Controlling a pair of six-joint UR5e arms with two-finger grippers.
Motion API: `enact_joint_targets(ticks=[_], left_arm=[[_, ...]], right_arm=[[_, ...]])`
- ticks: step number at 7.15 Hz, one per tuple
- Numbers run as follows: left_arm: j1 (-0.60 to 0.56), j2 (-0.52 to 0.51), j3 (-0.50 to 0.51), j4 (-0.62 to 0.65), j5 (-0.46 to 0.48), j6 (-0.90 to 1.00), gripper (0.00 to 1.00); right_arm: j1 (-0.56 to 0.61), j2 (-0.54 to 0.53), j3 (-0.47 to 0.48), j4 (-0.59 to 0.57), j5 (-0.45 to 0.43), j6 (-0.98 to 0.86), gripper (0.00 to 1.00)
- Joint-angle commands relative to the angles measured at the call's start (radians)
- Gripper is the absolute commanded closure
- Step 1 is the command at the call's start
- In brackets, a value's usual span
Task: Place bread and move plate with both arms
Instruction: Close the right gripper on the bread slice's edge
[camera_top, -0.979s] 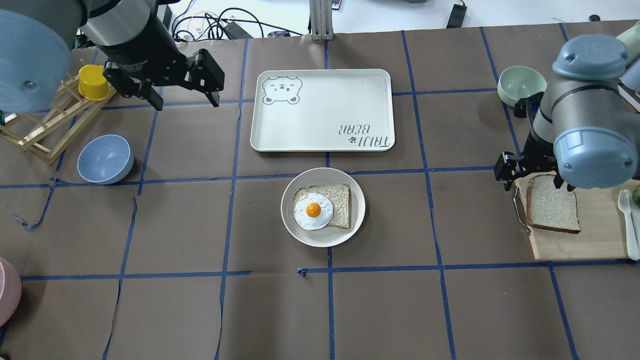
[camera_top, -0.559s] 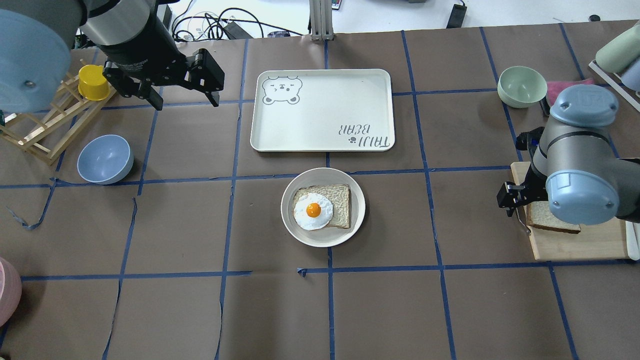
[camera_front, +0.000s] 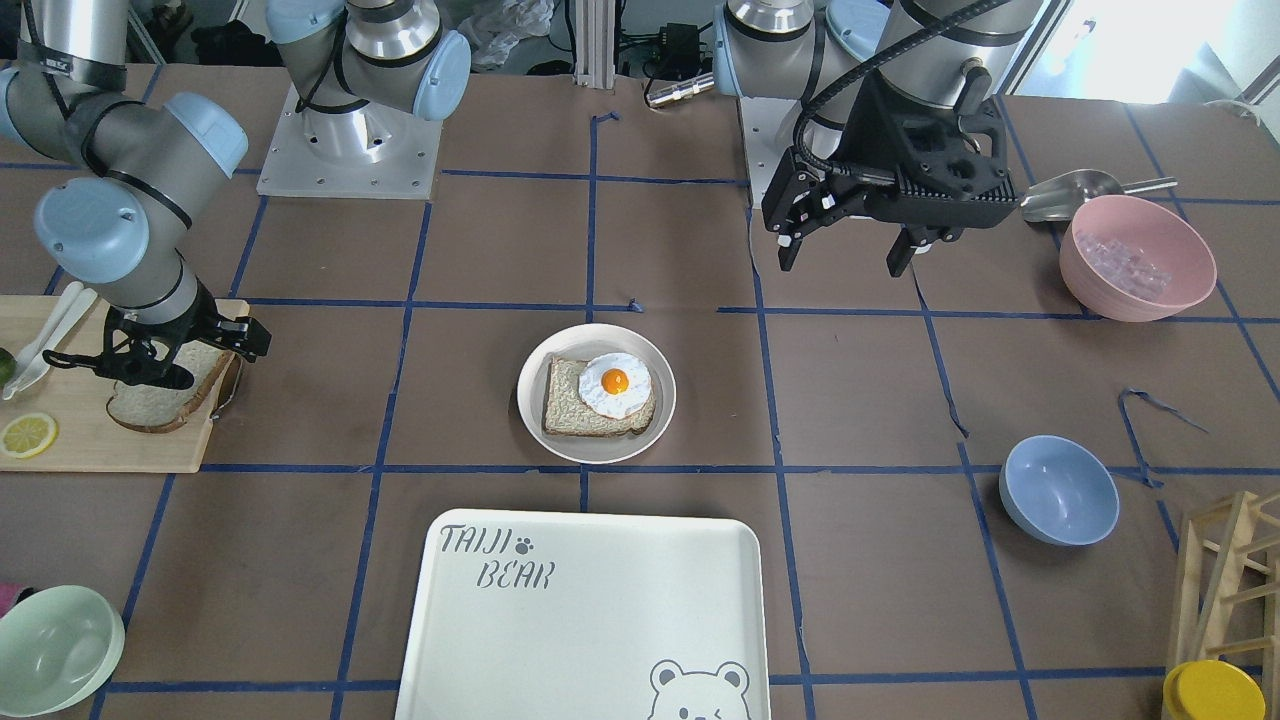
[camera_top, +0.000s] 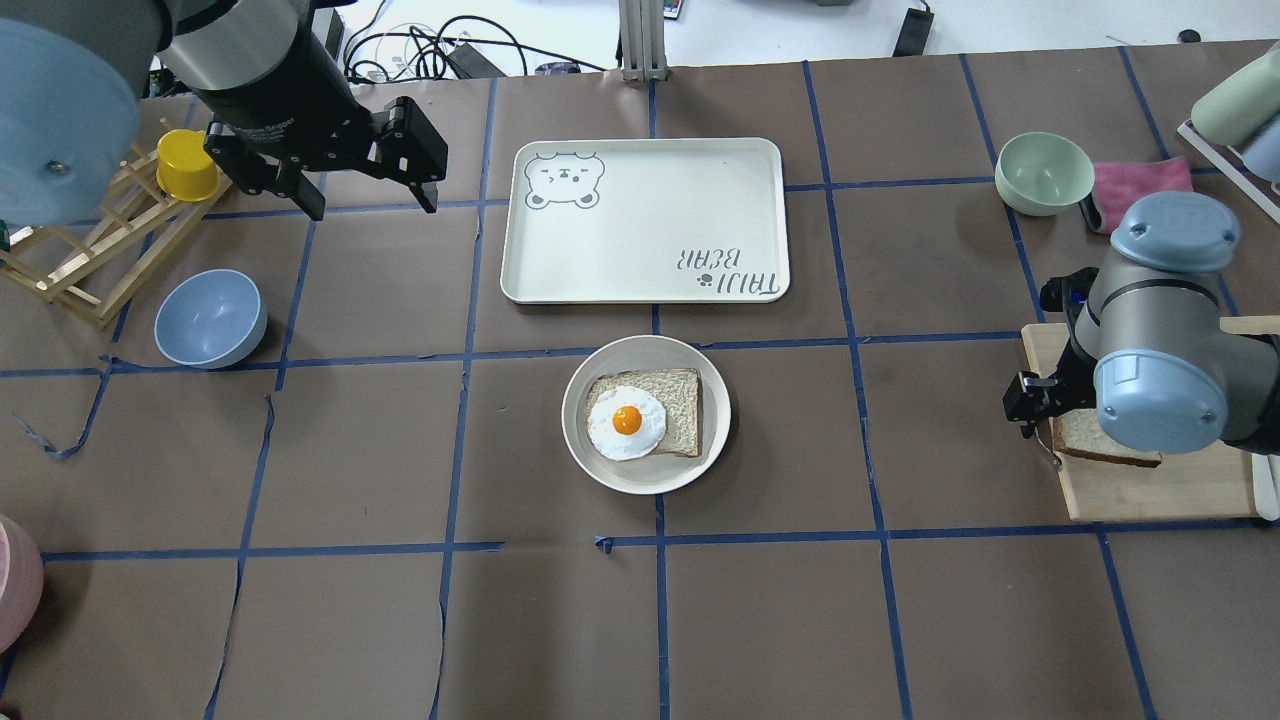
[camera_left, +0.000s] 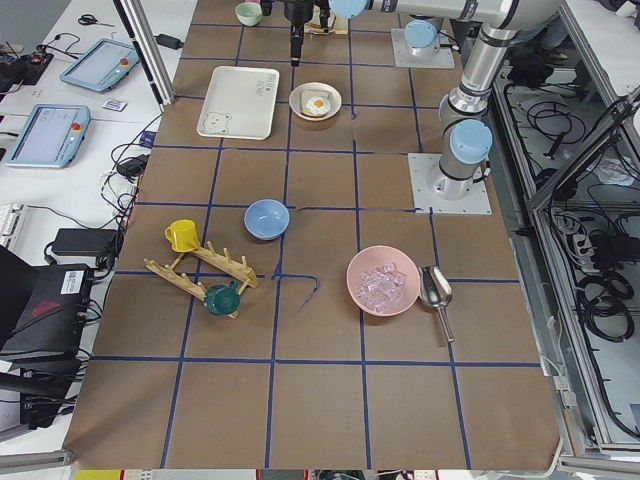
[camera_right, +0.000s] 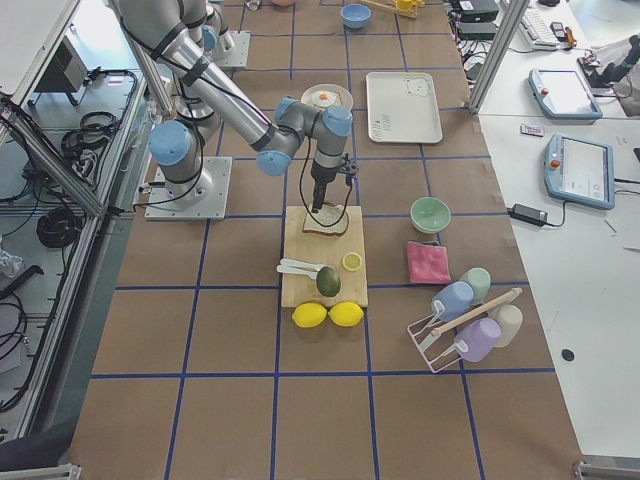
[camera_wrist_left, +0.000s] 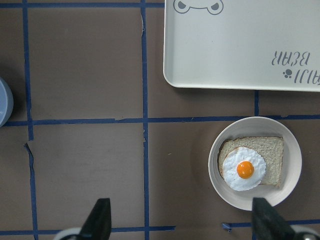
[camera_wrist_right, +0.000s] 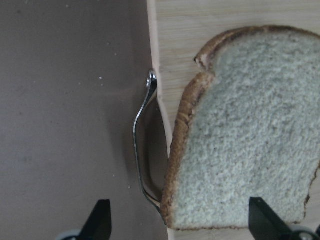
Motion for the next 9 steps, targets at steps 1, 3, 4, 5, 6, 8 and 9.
enact_joint_targets(ticks=[1,3,4,5,6,8,9], left_arm=[[-0.001,0.0,-0.003,0.0,0.002,0.0,0.0],[-0.001,0.0,-0.001,0.0,0.002,0.0,0.0],[-0.001,0.0,-0.005,0.0,0.002,0.0,0.0],[-0.001,0.002,-0.006,0.0,0.002,0.0,0.0],[-0.001,0.003,-0.003,-0.002,0.002,0.0,0.0],[-0.001,0.006,-0.008,-0.003,0.003,0.0,0.0],[-0.001,0.006,-0.005,-0.002,0.003,0.0,0.0]], right_arm=[[-0.009,0.008,0.001,-0.007,0.001,-0.015,0.07],[-0.009,0.008,0.001,-0.005,-0.004,-0.018,0.21],[-0.011,0.01,0.001,-0.005,-0.006,-0.02,0.22],[-0.014,0.019,0.001,-0.003,-0.002,-0.018,0.22],[-0.015,0.02,0.001,-0.005,-0.004,-0.02,0.27],[-0.016,0.022,0.001,-0.005,-0.007,-0.021,0.37],[-0.016,0.022,0.001,-0.002,-0.007,-0.021,0.44]])
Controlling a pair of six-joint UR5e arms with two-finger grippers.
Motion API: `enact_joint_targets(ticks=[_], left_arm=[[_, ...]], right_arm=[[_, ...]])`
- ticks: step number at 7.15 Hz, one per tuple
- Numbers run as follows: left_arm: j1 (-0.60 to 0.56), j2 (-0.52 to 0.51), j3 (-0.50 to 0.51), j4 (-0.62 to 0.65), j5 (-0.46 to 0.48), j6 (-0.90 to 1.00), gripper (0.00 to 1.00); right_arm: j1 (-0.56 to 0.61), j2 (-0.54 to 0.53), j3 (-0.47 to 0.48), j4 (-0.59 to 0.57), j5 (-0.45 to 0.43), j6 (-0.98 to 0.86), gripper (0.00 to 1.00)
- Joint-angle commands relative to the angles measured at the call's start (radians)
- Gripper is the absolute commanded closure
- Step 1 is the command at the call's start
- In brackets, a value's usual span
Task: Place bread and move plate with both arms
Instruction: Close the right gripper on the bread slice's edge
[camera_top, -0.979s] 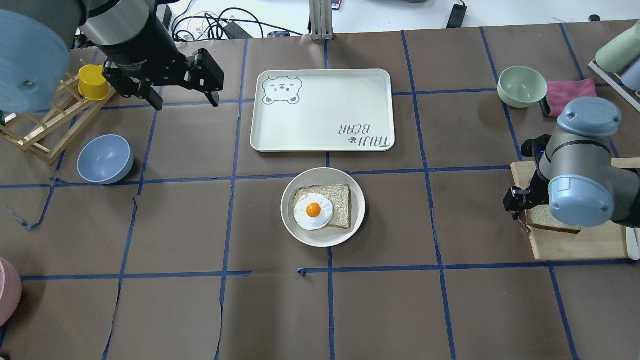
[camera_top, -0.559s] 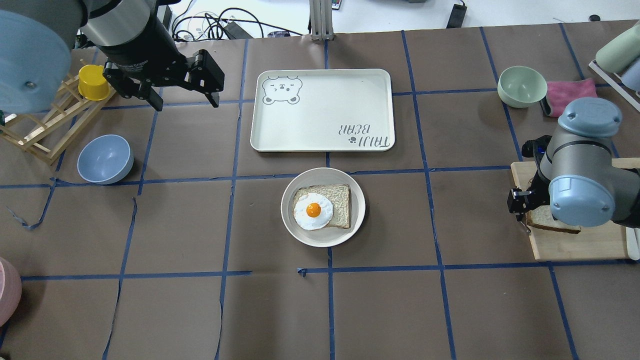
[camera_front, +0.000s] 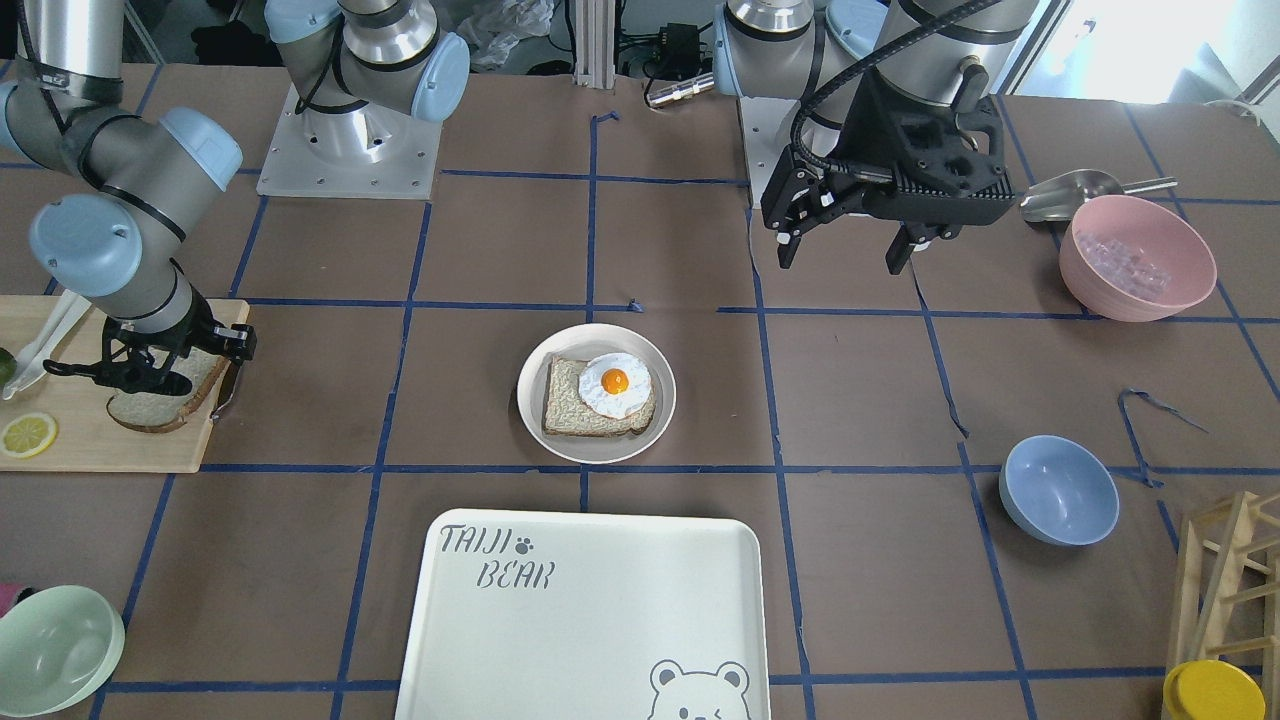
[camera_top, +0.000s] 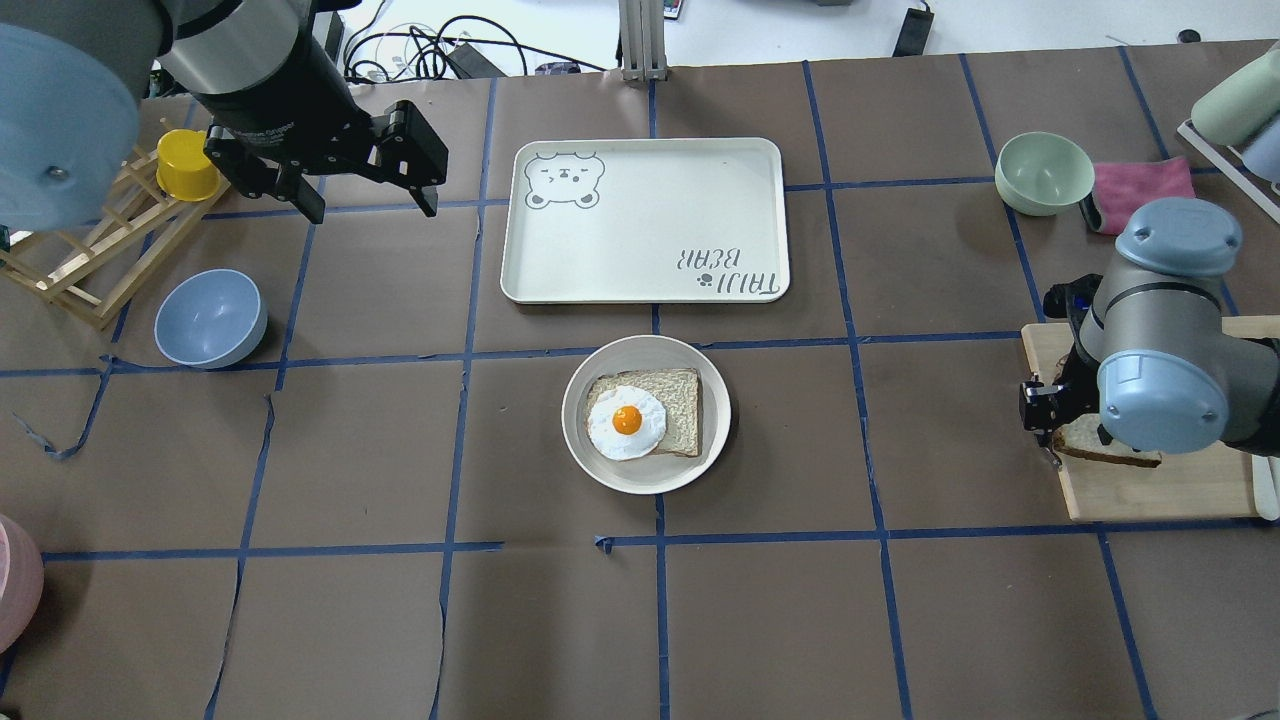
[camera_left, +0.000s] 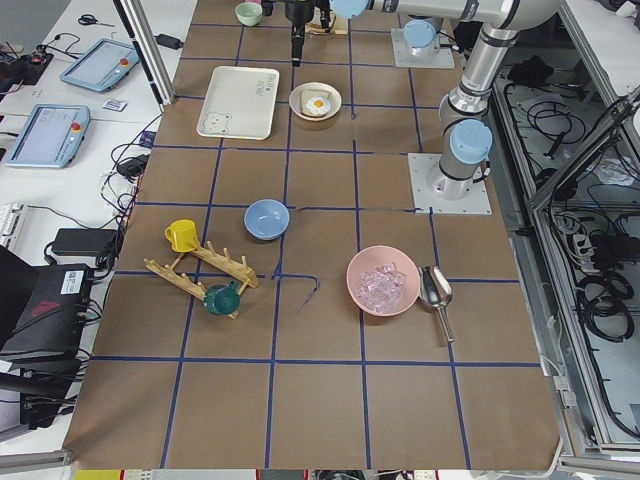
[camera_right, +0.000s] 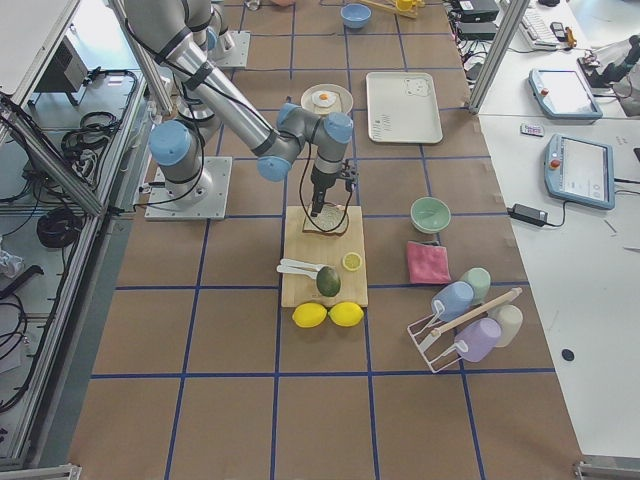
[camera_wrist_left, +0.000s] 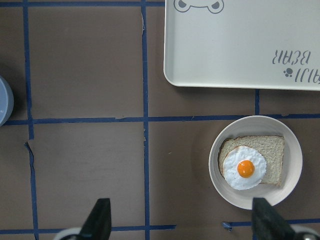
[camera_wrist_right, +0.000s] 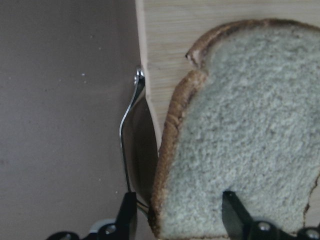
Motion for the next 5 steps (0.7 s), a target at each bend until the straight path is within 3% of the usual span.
enact_joint_targets(ticks=[1,5], left_arm=[[0.0,0.001,0.001,-0.001,0.001,0.0,0.0],[0.002,0.001,0.006,-0.004,-0.001,0.002,0.0]], right_arm=[[0.0,0.001,0.0,0.005,-0.002,-0.007,0.57],[-0.002,-0.007,-0.001,0.016,-0.005,-0.025,0.97]])
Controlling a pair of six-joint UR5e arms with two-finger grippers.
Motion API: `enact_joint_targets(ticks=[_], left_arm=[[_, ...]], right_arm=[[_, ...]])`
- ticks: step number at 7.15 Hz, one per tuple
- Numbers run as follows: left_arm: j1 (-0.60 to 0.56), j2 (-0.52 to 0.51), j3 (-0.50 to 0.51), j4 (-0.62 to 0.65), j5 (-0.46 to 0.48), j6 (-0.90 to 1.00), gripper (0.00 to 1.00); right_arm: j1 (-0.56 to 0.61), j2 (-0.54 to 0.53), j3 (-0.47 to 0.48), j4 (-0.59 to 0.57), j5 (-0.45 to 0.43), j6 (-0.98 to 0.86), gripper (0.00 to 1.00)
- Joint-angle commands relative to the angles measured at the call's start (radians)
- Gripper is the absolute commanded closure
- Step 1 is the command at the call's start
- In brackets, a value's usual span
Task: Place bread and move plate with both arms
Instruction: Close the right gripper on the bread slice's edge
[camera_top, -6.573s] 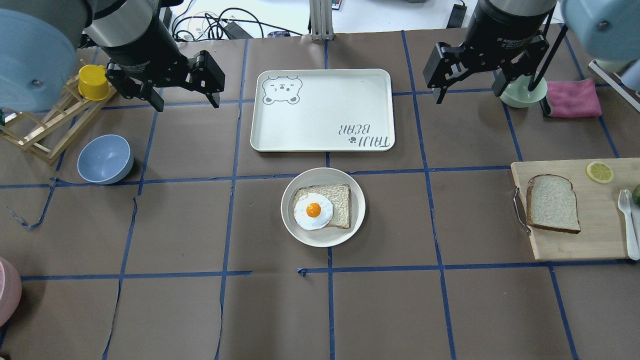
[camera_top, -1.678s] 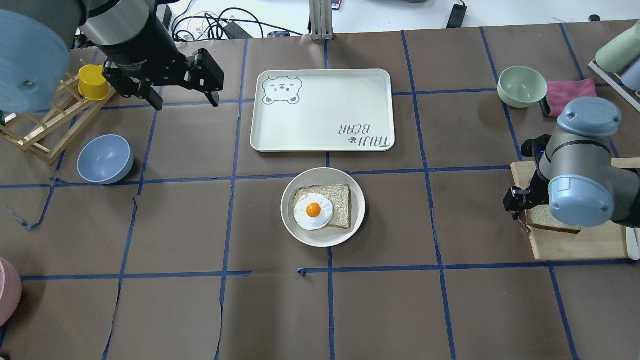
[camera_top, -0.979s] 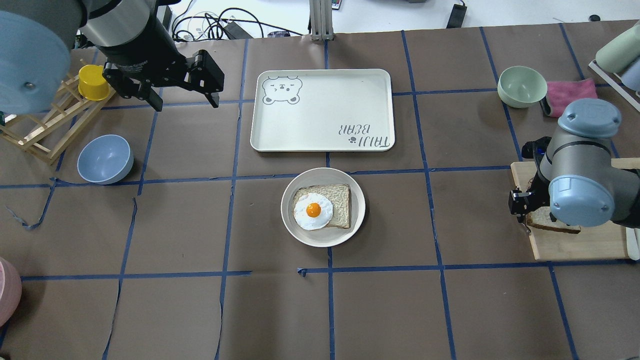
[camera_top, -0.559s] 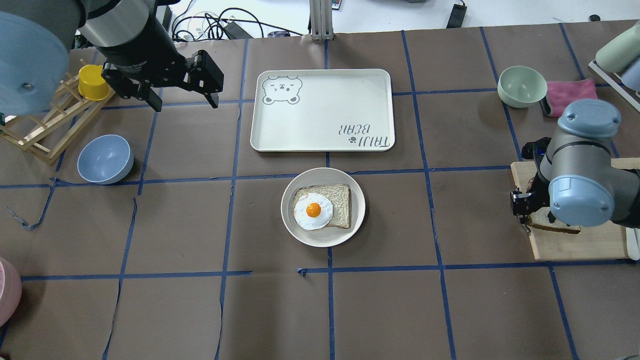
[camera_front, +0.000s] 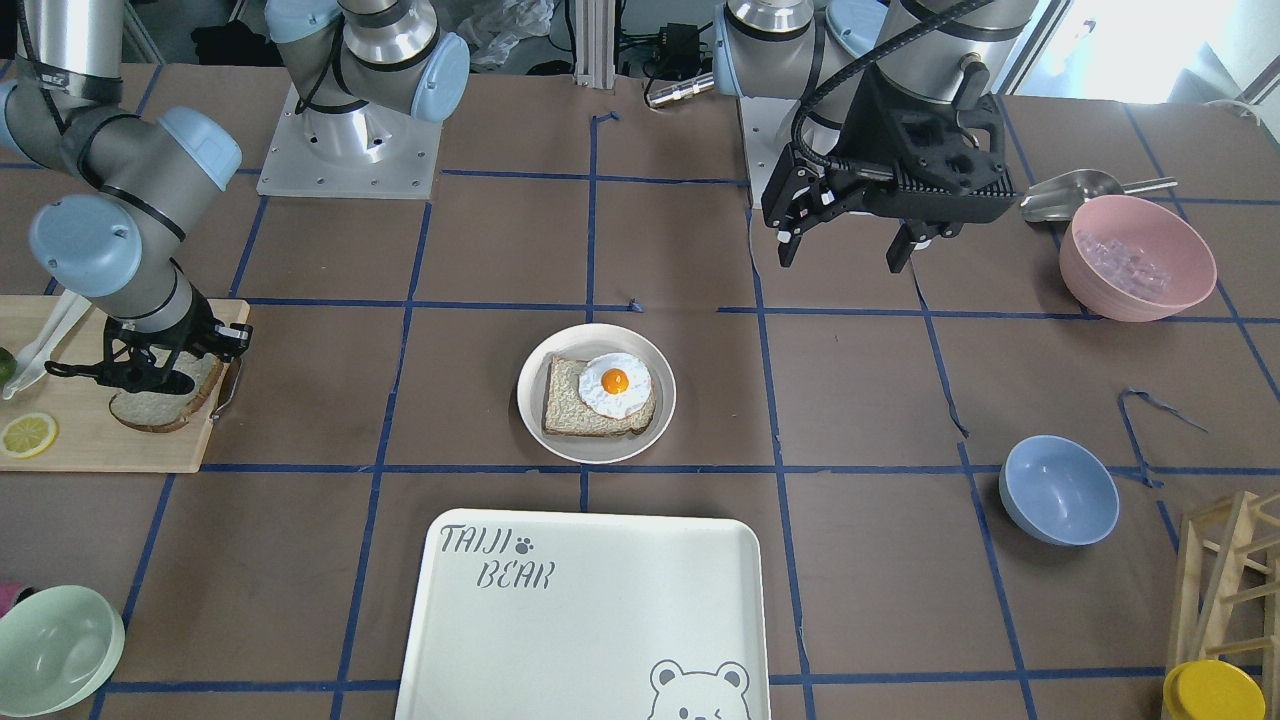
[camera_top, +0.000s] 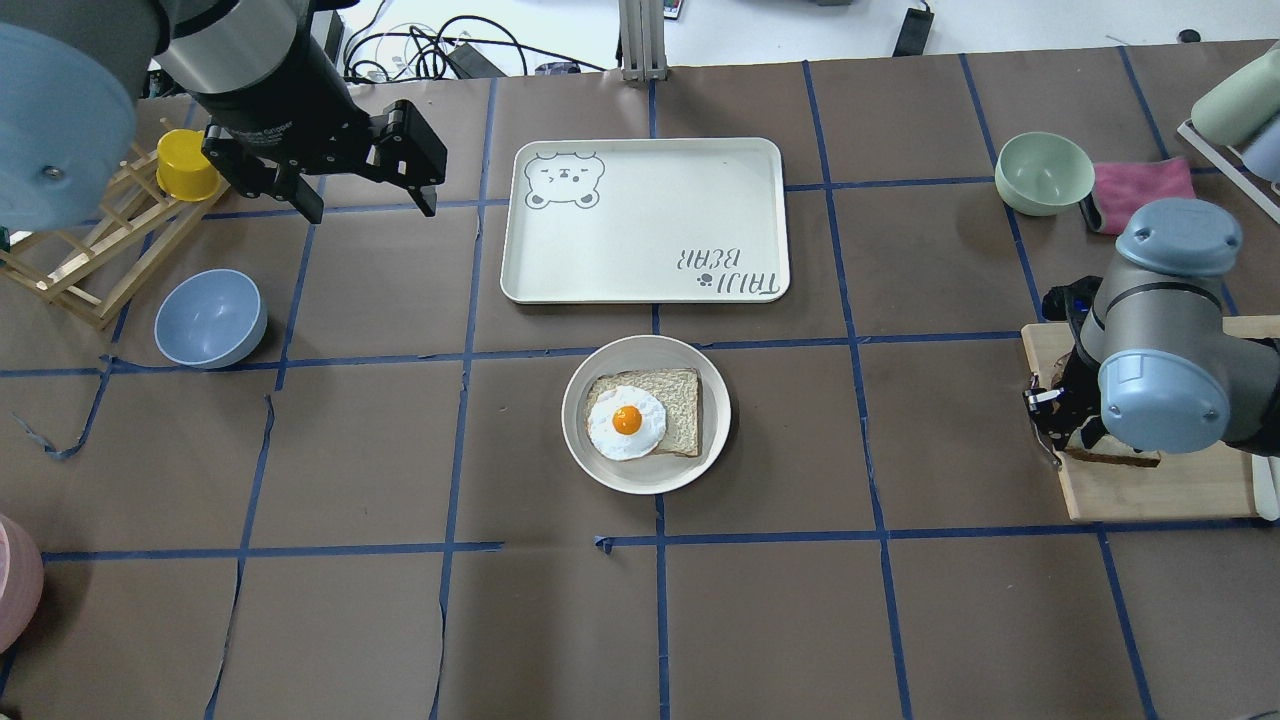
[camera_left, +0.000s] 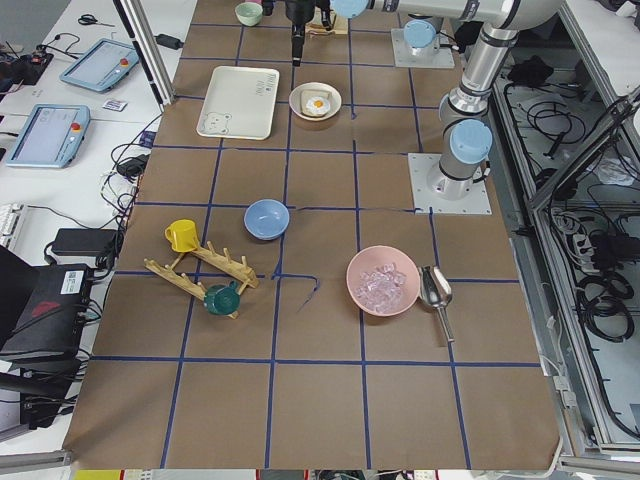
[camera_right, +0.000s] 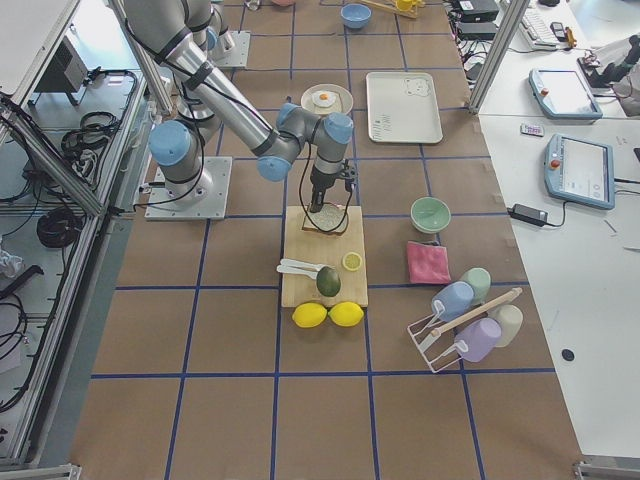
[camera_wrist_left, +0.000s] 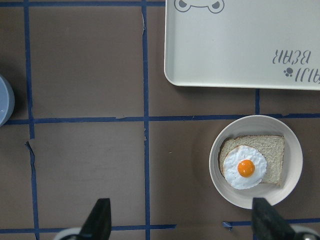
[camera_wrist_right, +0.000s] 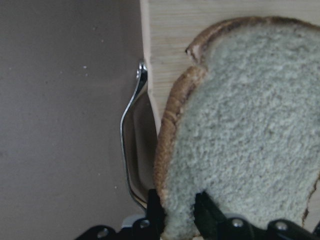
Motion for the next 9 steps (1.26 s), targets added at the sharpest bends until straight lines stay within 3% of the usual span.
enact_joint_targets(ticks=[1,8,9], left_arm=[[0.003,-0.001,0.003,-0.001,-0.003,0.004,0.0],[0.001,0.004,-0.003,-0.001,-0.001,0.004,0.0],[0.001,0.004,-0.003,-0.001,-0.001,0.004,0.0]], right_arm=[[-0.001,-0.01,-0.004,0.007,0.0,-0.001,0.97],[0.016,-0.08,-0.03,0.041,0.037,-0.001,1.0],[0.042,-0.088,-0.072,0.101,0.037,0.008,1.0]])
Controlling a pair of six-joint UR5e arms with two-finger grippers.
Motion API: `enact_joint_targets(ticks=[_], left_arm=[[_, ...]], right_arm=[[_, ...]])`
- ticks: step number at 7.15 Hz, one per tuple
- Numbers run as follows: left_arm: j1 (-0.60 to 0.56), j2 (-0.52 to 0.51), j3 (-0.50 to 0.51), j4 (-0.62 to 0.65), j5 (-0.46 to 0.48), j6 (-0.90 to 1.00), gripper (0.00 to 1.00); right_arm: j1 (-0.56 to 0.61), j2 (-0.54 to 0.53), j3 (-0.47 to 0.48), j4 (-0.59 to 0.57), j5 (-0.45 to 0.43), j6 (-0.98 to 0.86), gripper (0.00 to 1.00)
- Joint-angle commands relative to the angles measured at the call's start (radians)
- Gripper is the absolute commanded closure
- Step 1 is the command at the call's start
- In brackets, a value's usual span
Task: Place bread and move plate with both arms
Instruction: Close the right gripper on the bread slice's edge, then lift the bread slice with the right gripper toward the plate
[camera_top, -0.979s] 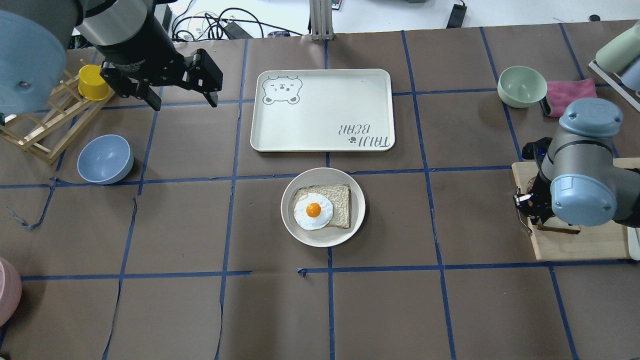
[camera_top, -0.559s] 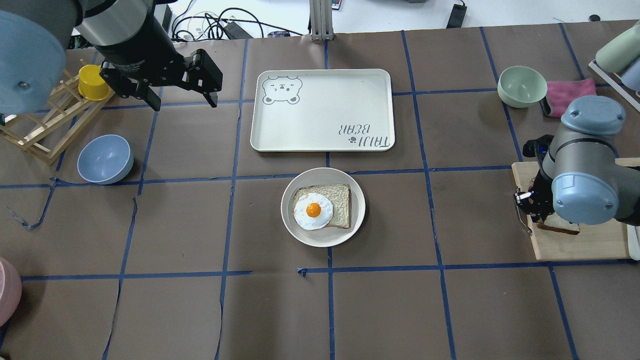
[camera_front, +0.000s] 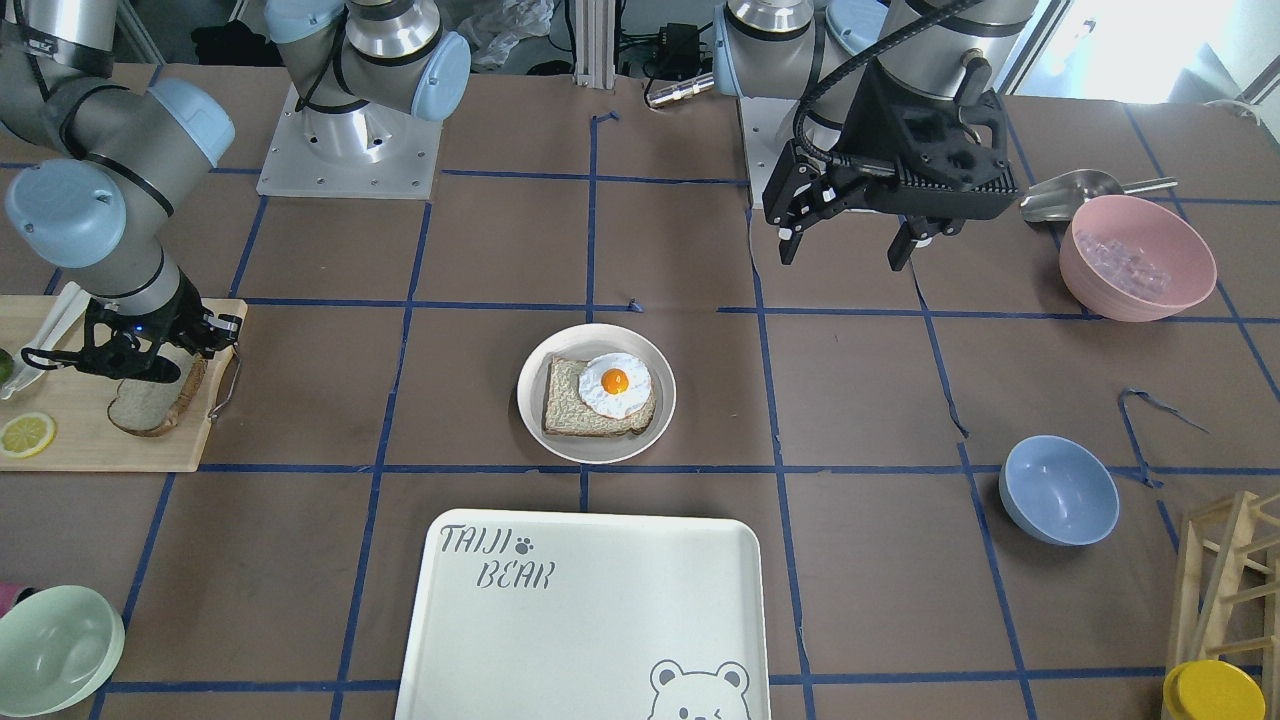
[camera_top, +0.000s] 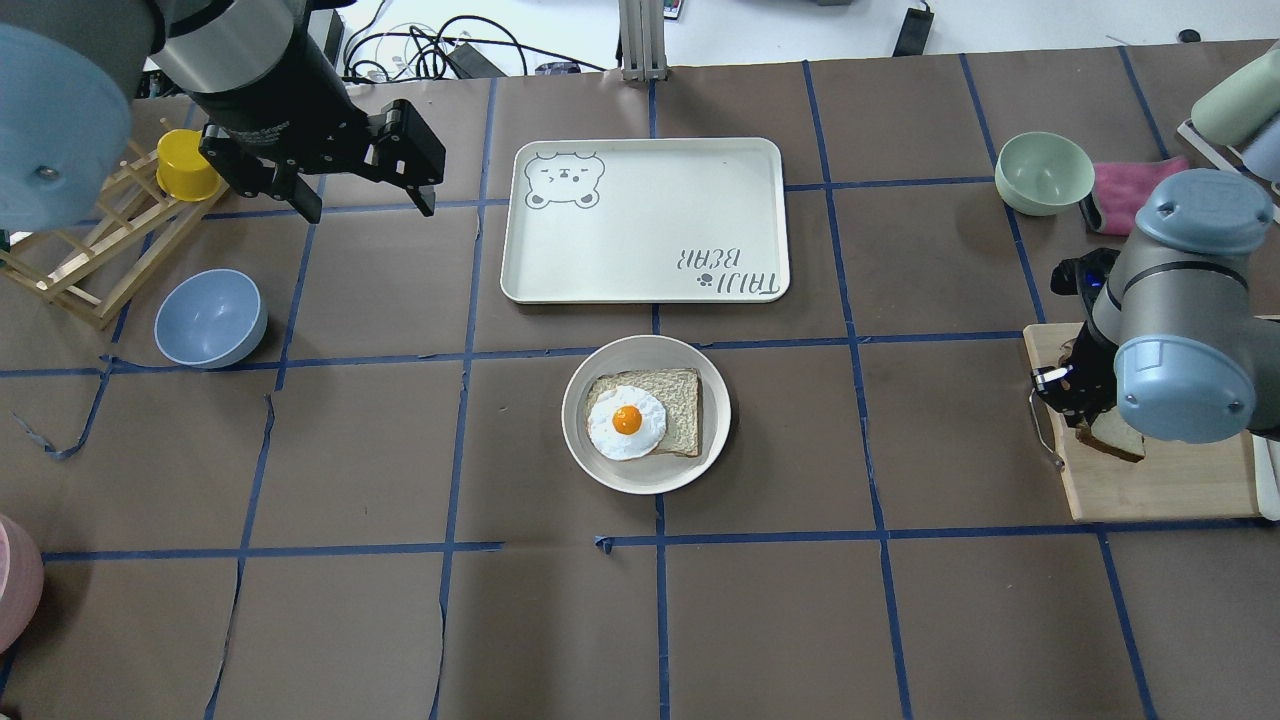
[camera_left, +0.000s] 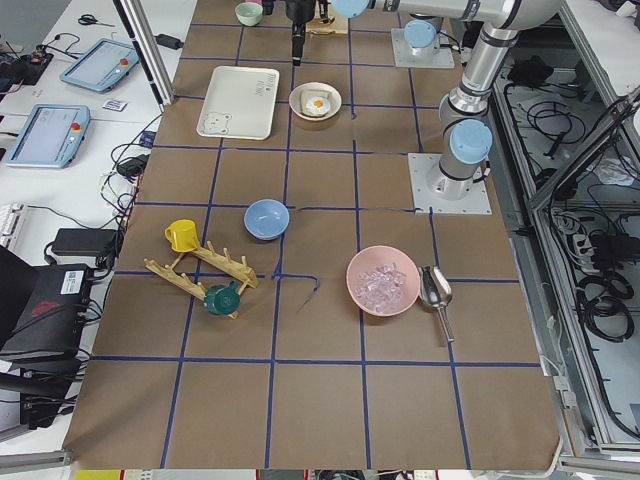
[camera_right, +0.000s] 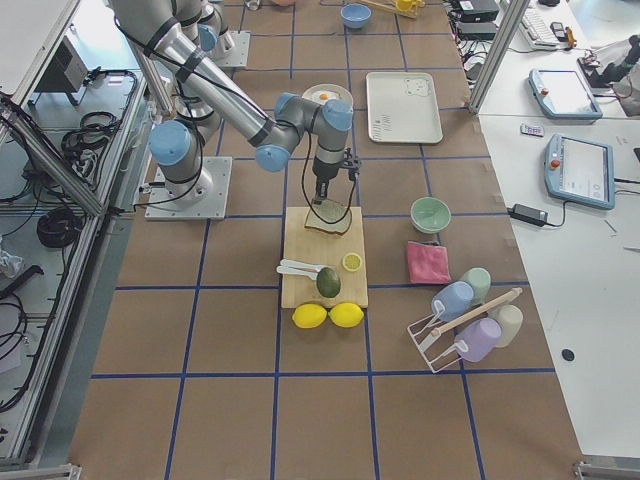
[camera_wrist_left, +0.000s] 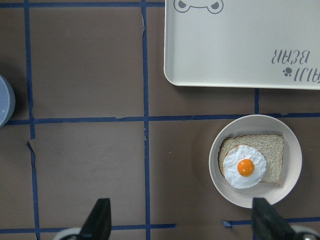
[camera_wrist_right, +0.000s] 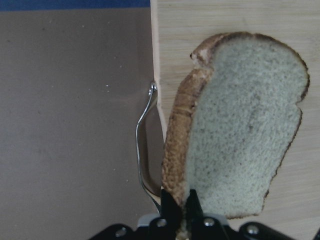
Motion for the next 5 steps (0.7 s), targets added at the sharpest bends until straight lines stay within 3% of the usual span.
enact_joint_targets(ticks=[1,3,5], left_arm=[[0.002,0.0,-0.001,0.0,0.0,0.0,0.0],[0.0,0.0,-0.001,0.0,0.0,0.0,0.0],[0.0,0.002,-0.001,0.0,0.0,0.0,0.0]], right_arm=[[0.075,-0.028,-0.113,0.154,0.005,0.046,1.0],[0.234,-0.026,-0.257,0.296,0.005,0.172,1.0],[0.406,-0.019,-0.329,0.329,0.008,0.33,1.0]])
